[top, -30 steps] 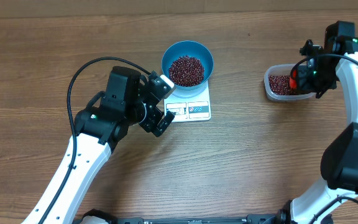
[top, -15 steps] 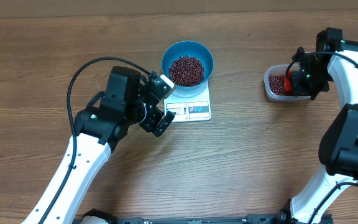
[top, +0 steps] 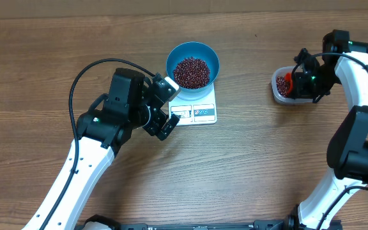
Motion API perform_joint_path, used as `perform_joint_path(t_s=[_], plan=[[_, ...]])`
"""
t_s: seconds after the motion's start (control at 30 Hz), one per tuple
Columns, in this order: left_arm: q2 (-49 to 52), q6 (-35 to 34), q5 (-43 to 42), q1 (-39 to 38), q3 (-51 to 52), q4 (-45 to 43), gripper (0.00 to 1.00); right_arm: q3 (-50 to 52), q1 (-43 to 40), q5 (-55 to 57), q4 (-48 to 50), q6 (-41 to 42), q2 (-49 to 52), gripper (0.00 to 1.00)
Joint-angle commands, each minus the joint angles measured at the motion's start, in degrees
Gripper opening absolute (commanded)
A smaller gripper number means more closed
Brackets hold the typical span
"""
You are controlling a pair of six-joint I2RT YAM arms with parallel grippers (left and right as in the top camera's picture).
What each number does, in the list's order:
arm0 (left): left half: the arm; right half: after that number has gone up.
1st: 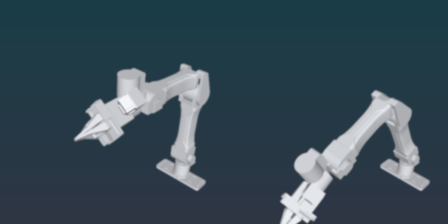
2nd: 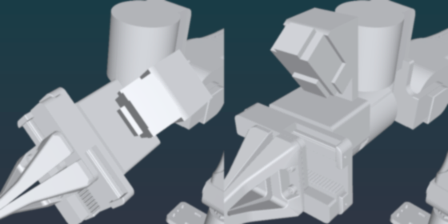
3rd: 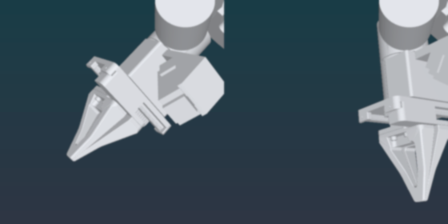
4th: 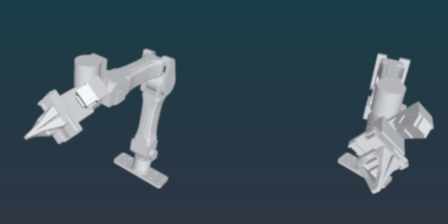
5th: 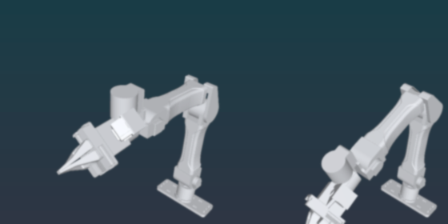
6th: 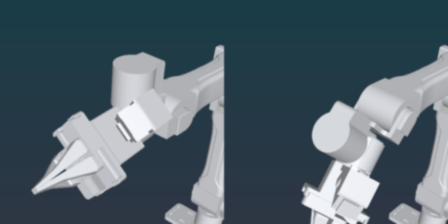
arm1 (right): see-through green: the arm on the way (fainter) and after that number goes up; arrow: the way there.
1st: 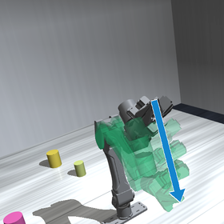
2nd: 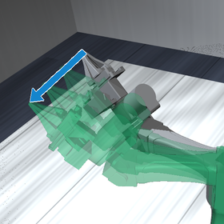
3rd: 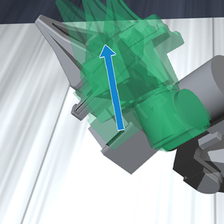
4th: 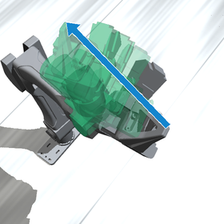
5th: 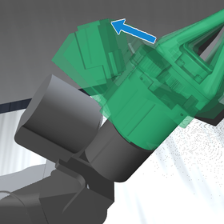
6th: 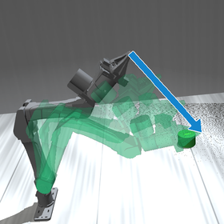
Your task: Scoop item into bowl and weigh 150g on scale
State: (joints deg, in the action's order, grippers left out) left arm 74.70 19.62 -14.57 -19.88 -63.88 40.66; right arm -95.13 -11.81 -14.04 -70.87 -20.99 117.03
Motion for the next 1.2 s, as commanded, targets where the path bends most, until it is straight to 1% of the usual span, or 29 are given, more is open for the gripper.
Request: perform_joint_path(t_s=[0.0,0.33,0.63,0.83,1.0,1.17], plan=[[0.2,-0.5,-0.3,-0.4,0.1,-0.2,1.0,0.3,1.4,-4.3,-0.5,0.4,1.4,0.04],[0.2,-0.5,-0.3,-0.4,0.1,-0.2,1.0,1.3,1.9,-4.9,0.9,6.2,2.8,0.04],[0.2,-0.5,-0.3,-0.4,0.1,-0.2,1.0,1.3,0.7,-17.0,-0.4,6.0,2.8,0.04],[0.2,-0.5,-0.3,-0.4,0.1,-0.2,0.99,1.3,-3.1,-23.6,-0.5,5.8,2.8,0.04],[0.2,-0.5,-0.3,-0.4,0.1,-0.2,1.0,1.3,-6.4,-29.4,-0.5,3.7,2.8,0.04],[0.2,-0.5,-0.3,-0.4,0.1,-0.2,1.0,1.3,-9.1,-32.1,-0.7,2.7,2.8,0.04]])
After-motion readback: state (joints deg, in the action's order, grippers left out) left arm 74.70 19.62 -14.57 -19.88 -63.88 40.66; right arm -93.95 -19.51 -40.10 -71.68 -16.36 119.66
